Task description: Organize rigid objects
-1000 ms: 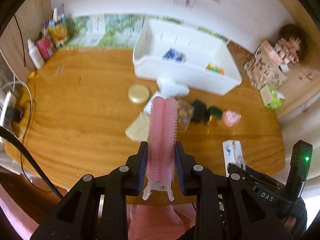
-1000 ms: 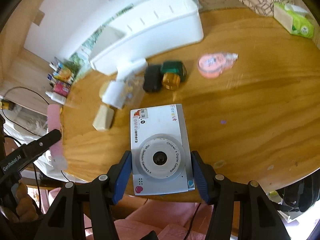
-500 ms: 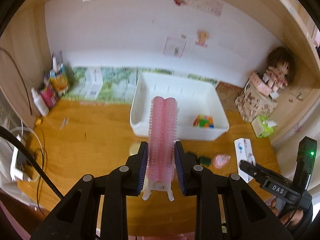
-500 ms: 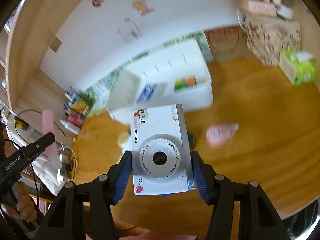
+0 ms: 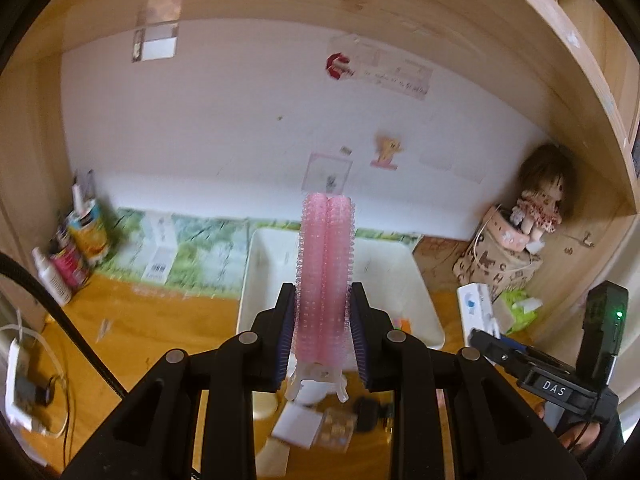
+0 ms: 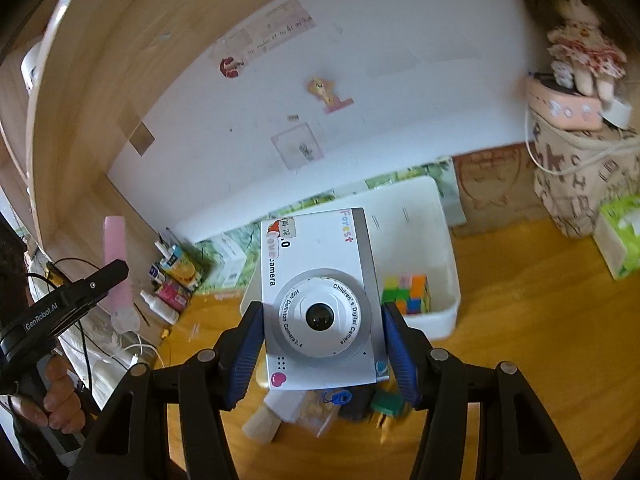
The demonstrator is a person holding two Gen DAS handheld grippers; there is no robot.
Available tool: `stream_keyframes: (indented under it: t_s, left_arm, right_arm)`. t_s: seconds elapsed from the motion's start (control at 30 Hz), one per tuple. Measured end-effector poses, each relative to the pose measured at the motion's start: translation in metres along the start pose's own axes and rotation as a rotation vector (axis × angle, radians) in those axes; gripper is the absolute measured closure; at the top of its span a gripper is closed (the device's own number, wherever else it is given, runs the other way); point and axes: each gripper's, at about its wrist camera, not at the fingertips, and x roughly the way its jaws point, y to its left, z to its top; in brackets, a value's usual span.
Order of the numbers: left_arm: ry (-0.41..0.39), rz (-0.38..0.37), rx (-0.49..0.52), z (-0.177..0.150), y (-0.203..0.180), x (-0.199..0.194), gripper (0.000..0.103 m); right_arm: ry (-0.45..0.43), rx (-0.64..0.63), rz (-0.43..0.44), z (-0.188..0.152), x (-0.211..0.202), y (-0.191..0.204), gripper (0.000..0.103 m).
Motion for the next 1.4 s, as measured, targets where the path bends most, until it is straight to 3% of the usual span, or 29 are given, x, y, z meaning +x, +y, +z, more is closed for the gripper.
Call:
stream_keyframes:
  t_s: [0.23, 0.4, 0.83, 1.4]
  left_arm:
    - [-0.128, -0.090, 0.093, 0.006, -0.004, 0.025, 0.075]
    - [-0.178, -0.049, 0.109, 0.011, -0.008, 0.044, 0.075]
    - [-0.071, -0.076, 0.024, 0.004, 0.002, 0.118, 0.075]
    - [0.125, -0.021, -0.030, -0.020, 0.008, 0.179, 0.073]
  right_arm:
    - [-0.013, 0.001, 0.052, 0.017, 0.035, -0.013, 0.045]
    - [-0.031, -0.038, 0.067, 0.026, 0.061, -0.019, 0.045]
    - [-0.042, -0.147, 0.114, 0.030, 0.115, -0.027, 0.044]
    - [0.125, -0.158, 0.081, 0.016, 0.165, -0.034, 0.044]
